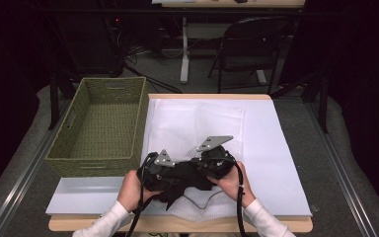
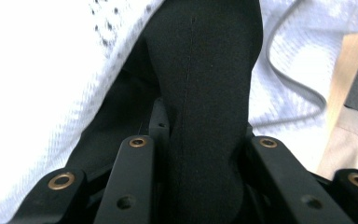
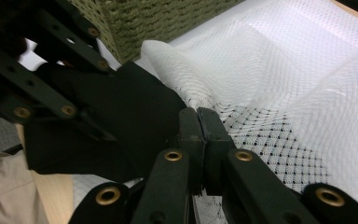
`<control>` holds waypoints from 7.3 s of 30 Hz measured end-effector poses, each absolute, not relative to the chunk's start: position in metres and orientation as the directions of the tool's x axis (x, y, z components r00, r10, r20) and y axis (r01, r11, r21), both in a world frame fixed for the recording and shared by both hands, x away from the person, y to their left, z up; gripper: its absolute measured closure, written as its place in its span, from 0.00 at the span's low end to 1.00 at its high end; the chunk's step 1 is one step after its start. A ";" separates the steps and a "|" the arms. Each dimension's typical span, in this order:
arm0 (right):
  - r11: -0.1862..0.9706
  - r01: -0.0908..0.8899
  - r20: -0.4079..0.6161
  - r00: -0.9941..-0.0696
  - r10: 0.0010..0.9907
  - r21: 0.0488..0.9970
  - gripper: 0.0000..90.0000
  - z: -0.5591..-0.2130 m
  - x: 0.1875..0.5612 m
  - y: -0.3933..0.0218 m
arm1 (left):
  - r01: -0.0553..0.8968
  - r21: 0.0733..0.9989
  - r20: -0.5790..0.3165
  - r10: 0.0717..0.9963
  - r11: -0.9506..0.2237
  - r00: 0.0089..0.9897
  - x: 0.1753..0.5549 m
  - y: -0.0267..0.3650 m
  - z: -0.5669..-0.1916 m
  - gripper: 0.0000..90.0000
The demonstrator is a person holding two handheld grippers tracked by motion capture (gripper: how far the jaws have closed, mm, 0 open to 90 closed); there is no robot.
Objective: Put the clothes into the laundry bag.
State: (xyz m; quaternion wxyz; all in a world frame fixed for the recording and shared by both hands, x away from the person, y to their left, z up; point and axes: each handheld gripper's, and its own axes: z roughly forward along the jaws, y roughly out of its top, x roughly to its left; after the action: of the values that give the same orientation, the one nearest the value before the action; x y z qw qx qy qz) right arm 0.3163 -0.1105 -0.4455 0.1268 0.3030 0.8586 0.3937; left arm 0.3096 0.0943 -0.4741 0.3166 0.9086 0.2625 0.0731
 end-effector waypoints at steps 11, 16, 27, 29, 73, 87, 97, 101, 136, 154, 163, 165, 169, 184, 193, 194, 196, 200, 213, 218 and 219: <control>0.524 0.430 0.035 -0.796 0.605 0.736 0.99 -0.454 0.315 -0.107 | 0.435 0.596 -0.067 0.498 -0.675 0.865 0.316 0.089 -0.496 0.71; 0.538 0.418 0.013 -0.798 0.602 0.732 0.99 -0.453 0.312 -0.107 | 0.426 0.585 -0.046 0.496 -0.690 0.867 0.309 0.092 -0.498 0.49; 0.543 0.426 0.014 -0.795 0.606 0.724 0.99 -0.459 0.316 -0.110 | 0.428 0.592 -0.063 0.490 -0.683 0.869 0.284 0.116 -0.491 0.22; 0.538 0.434 0.021 -0.792 0.610 0.723 0.99 -0.459 0.316 -0.111 | 0.419 0.592 -0.066 0.477 -0.689 0.876 0.276 0.118 -0.494 0.21; 0.511 0.419 0.033 -0.797 0.603 0.751 0.99 -0.451 0.317 -0.109 | 0.406 0.705 -0.061 0.520 -0.581 0.852 0.315 0.080 -0.502 0.70; 0.511 0.438 0.056 -0.797 0.602 0.740 0.99 -0.458 0.319 -0.114 | 0.374 0.706 -0.018 0.514 -0.601 0.858 0.319 0.071 -0.519 0.41; 0.508 0.438 0.054 -0.793 0.606 0.741 0.99 -0.457 0.319 -0.116 | 0.379 0.662 -0.027 0.485 -0.646 0.874 0.306 0.090 -0.513 0.31; 0.507 0.442 0.053 -0.790 0.611 0.740 0.99 -0.457 0.319 -0.117 | 0.410 0.680 -0.061 0.509 -0.608 0.858 0.301 0.098 -0.516 0.30; 0.433 0.453 0.107 -0.778 0.619 0.779 1.00 -0.447 0.321 -0.118 | 0.401 0.790 -0.025 0.629 -0.464 0.777 0.347 0.066 -0.520 0.83; 0.438 0.463 0.110 -0.773 0.625 0.770 0.99 -0.452 0.324 -0.122 | 0.452 0.716 -0.023 0.629 -0.532 0.777 0.324 0.076 -0.526 0.54; 0.438 0.460 0.111 -0.777 0.619 0.772 0.99 -0.452 0.323 -0.119 | 0.449 0.739 -0.021 0.649 -0.502 0.760 0.339 0.064 -0.535 0.91; 0.437 0.457 0.112 -0.779 0.617 0.775 0.99 -0.450 0.321 -0.118 | 0.450 0.751 -0.021 0.663 -0.483 0.748 0.343 0.062 -0.534 0.92; 0.412 0.458 0.127 -0.775 0.619 0.787 0.99 -0.446 0.320 -0.120 | 0.459 0.762 -0.023 0.689 -0.457 0.724 0.353 0.059 -0.538 0.91; 0.442 0.476 0.124 -0.774 0.620 0.760 0.99 -0.452 0.323 -0.125 | 0.478 0.691 -0.098 0.585 -0.542 0.805 0.333 0.079 -0.517 0.57; 0.467 0.481 0.127 -0.785 0.606 0.742 0.99 -0.455 0.323 -0.125 | 0.447 0.660 -0.035 0.570 -0.603 0.821 0.320 0.098 -0.505 0.52; 0.470 0.477 0.124 -0.788 0.603 0.743 0.99 -0.454 0.323 -0.125 | 0.449 0.665 -0.034 0.576 -0.597 0.817 0.320 0.101 -0.505 0.51; 0.466 0.481 0.128 -0.785 0.606 0.743 0.99 -0.454 0.323 -0.126 | 0.453 0.686 -0.032 0.599 -0.569 0.800 0.320 0.109 -0.502 0.49; 0.468 0.479 0.127 -0.787 0.603 0.743 0.99 -0.453 0.322 -0.126 | 0.445 0.725 -0.013 0.636 -0.526 0.772 0.322 0.121 -0.496 0.47; 0.489 0.478 0.127 -0.798 0.589 0.730 0.99 -0.455 0.316 -0.127 | 0.347 0.720 0.101 0.586 -0.601 0.804 0.335 0.102 -0.506 0.54; 0.499 0.483 0.133 -0.801 0.584 0.719 0.99 -0.457 0.316 -0.127 | 0.341 0.727 0.092 0.576 -0.597 0.812 0.339 0.099 -0.511 0.76; 0.499 0.484 0.134 -0.801 0.583 0.719 0.99 -0.457 0.316 -0.126 | 0.344 0.725 0.086 0.574 -0.596 0.814 0.339 0.098 -0.512 0.79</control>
State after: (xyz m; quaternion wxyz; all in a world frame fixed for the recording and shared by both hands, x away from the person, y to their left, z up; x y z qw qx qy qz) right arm 0.3160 -0.1265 -0.4574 0.0633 0.3090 0.8634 0.3937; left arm 0.3388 0.0984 -0.5123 0.3657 0.8795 0.2610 0.1571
